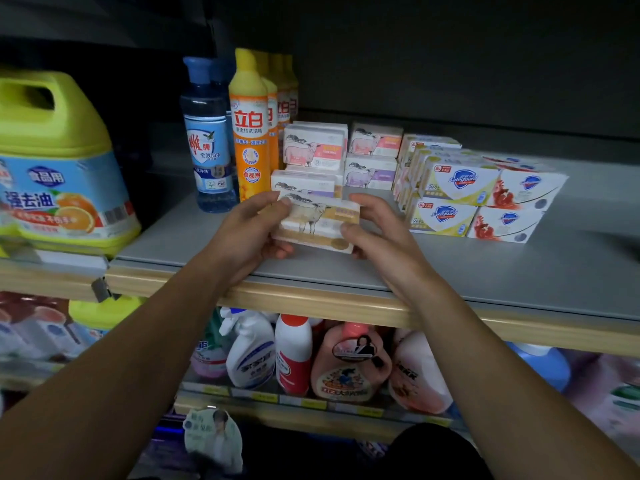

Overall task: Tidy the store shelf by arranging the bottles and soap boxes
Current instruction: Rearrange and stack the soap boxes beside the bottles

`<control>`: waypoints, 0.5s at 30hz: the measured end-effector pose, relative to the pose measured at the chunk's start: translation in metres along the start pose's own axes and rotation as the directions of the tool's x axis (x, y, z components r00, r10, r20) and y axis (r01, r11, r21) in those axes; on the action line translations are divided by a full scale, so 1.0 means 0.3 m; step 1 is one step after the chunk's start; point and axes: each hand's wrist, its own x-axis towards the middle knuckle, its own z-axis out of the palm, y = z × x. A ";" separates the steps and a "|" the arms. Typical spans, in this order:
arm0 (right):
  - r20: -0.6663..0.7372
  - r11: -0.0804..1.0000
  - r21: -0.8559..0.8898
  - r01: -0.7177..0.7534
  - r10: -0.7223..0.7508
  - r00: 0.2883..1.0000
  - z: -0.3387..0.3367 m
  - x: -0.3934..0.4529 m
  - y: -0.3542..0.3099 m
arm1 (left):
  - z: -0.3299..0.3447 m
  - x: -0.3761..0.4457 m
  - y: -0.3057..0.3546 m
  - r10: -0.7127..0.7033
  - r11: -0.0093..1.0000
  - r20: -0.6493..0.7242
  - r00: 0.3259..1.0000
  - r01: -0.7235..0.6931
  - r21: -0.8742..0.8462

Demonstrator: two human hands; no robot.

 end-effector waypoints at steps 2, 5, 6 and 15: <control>-0.041 1.000 -0.007 0.019 -0.019 0.999 0.003 0.003 0.005 | -0.012 -0.007 -0.005 0.044 0.997 0.067 0.997 -0.040 -0.059; -0.076 0.999 -0.046 0.016 -0.020 0.997 0.008 0.009 0.007 | -0.024 -0.015 -0.006 0.088 0.993 0.143 0.986 -0.076 -0.087; -0.081 0.999 -0.040 0.033 -0.036 0.996 0.010 0.008 0.008 | -0.023 -0.016 -0.006 0.095 0.992 0.155 0.983 -0.081 -0.094; -0.053 0.975 -0.149 0.164 -0.173 0.983 0.021 -0.001 -0.004 | -0.025 -0.018 -0.014 0.107 0.984 0.098 0.989 -0.091 -0.153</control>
